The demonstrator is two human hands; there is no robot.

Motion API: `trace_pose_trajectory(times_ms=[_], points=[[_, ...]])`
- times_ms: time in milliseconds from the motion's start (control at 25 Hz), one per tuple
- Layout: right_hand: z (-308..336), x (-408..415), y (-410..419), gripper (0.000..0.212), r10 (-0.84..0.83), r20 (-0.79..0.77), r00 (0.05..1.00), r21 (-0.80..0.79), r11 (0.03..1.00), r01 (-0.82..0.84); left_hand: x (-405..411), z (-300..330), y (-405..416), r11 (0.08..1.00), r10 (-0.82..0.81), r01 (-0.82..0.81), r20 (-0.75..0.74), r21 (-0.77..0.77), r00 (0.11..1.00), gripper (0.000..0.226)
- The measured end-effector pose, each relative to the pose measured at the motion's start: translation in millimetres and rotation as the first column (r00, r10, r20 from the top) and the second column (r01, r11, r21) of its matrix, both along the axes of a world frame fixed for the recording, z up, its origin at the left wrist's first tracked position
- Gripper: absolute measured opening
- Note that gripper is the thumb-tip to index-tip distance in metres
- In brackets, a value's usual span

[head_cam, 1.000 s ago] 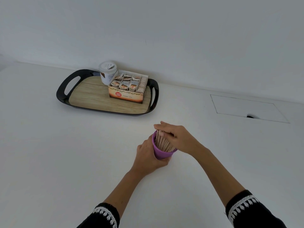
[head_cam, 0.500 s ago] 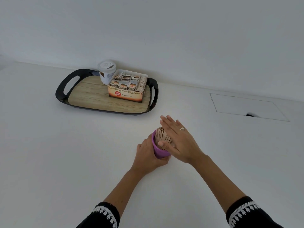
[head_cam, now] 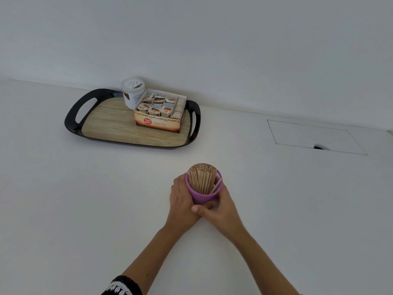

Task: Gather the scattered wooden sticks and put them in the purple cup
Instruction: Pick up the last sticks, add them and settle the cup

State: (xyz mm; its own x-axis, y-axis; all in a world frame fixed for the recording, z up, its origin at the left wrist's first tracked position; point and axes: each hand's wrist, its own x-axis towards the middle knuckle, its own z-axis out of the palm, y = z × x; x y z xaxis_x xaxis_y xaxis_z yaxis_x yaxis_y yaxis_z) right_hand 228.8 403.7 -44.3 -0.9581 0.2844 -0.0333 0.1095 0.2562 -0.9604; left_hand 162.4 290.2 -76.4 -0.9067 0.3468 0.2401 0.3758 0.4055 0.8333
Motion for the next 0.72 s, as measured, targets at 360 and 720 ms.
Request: trace_pose_trajectory(times_ms=[360, 720], points=[[-1.4, -22.3, -17.4, 0.088, -0.119, -0.036, 0.992, 0.127, 0.984, 0.123, -28.3, 14.8, -33.7, 0.956, -0.285, 0.276, 0.086, 0.096, 0.955, 0.082], [28.6, -20.1, 1.6, 0.063, 0.034, 0.045, 0.998, -0.067, 0.997, -0.031, -29.8, 4.2, -42.4, 0.967, -0.254, 0.255, 0.175, 0.017, 0.951, 0.083]])
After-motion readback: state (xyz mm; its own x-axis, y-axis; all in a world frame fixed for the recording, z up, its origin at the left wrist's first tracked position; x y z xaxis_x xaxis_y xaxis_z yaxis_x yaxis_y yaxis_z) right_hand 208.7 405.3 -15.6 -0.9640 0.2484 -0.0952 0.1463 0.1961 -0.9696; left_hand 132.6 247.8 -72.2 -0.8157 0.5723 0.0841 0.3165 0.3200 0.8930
